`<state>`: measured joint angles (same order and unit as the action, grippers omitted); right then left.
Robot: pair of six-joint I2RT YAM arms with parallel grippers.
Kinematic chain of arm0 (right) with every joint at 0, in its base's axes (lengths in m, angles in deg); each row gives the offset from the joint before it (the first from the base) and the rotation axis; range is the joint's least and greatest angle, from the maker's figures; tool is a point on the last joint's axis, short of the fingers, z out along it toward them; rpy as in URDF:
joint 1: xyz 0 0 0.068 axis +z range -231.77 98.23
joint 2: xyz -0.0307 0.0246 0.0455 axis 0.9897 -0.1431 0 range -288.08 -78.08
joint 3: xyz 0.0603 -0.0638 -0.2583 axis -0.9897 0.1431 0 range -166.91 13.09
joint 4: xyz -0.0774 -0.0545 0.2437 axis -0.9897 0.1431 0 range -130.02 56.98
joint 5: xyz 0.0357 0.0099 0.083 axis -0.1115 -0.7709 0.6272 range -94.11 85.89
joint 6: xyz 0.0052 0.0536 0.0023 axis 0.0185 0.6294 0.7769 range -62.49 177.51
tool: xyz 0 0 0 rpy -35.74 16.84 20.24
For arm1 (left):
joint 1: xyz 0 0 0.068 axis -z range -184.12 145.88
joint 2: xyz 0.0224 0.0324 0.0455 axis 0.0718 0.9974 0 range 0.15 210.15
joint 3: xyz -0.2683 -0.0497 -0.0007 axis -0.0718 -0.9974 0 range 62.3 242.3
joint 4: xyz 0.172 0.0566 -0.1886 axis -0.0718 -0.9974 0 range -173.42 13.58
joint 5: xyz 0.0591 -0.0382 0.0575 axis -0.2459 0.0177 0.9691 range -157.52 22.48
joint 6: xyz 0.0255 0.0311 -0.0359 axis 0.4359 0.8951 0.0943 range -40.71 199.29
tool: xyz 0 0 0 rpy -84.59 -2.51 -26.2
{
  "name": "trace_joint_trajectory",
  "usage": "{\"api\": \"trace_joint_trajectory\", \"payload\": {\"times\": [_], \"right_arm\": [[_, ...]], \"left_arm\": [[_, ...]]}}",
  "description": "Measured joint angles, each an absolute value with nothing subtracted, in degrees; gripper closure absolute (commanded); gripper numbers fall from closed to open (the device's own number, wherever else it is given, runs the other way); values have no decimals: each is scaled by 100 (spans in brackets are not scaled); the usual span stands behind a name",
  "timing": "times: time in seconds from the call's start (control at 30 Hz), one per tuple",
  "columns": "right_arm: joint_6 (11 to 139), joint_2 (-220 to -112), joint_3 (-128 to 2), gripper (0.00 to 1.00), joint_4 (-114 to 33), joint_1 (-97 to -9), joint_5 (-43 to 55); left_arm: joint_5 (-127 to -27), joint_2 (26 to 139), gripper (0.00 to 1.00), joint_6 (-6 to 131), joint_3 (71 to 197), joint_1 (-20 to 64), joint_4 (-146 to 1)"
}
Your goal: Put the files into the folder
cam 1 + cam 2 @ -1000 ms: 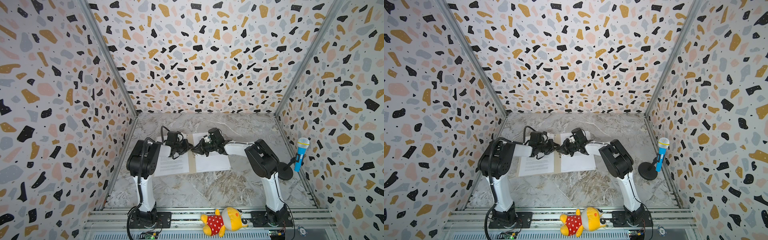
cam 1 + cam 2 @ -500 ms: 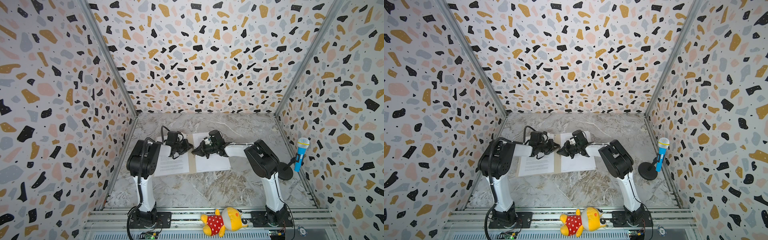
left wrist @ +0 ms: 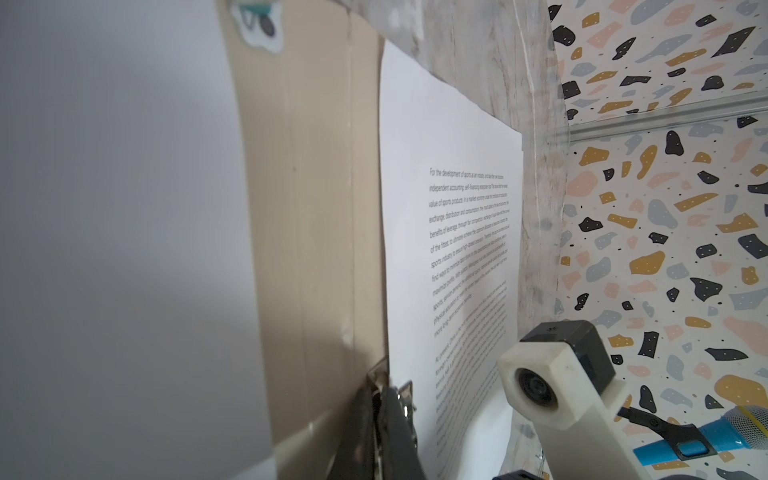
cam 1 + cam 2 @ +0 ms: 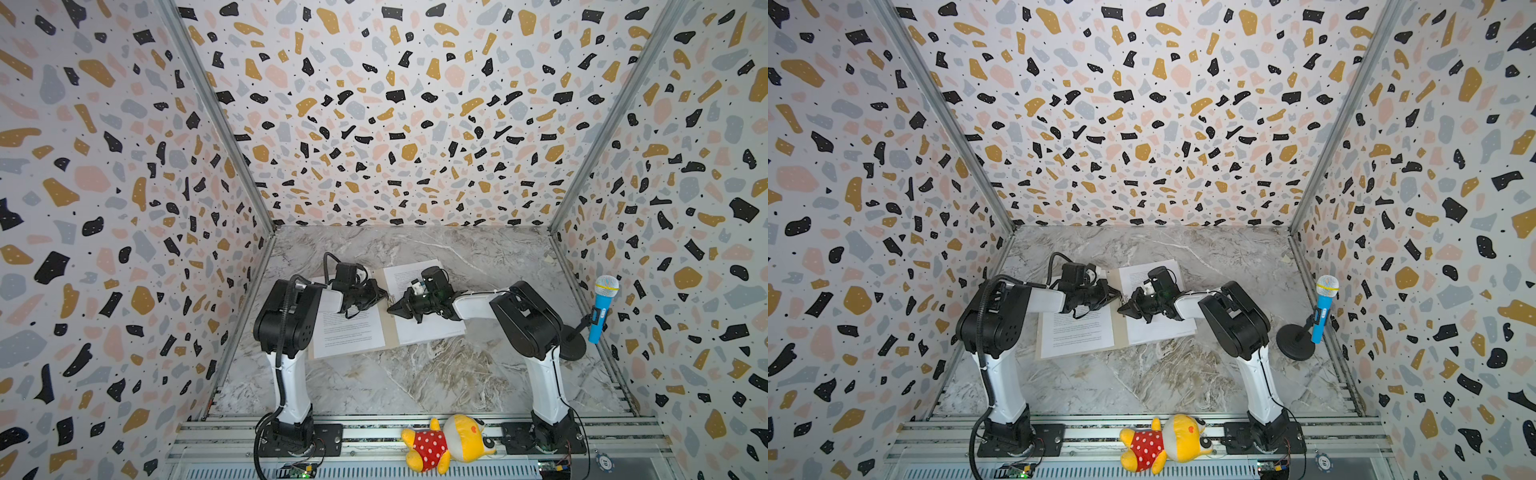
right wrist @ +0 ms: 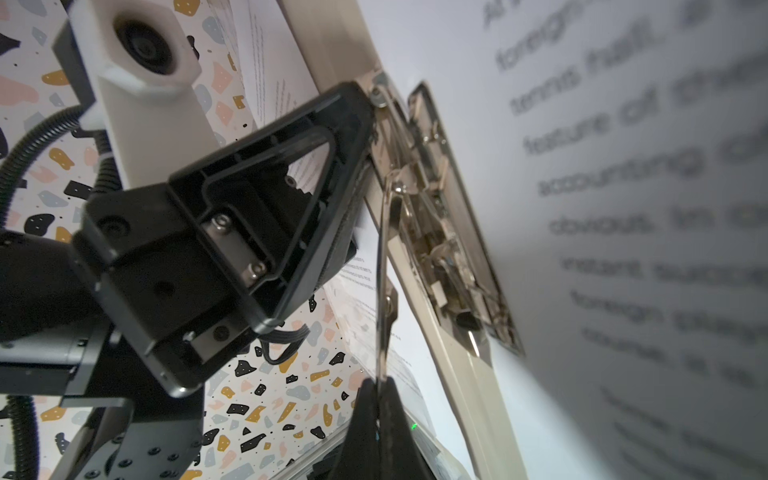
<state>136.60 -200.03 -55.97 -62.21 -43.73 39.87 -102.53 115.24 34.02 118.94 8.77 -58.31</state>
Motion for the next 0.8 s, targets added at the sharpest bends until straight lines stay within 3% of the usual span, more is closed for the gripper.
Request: {"api": "trace_joint_trajectory", "payload": {"times": [0.8], "right_arm": [[11756, -20023, -5358, 100, -5834, -4347, 3762]], "left_arm": [[-10742, 11734, 95, 3474, 12124, 842, -6010]]}}
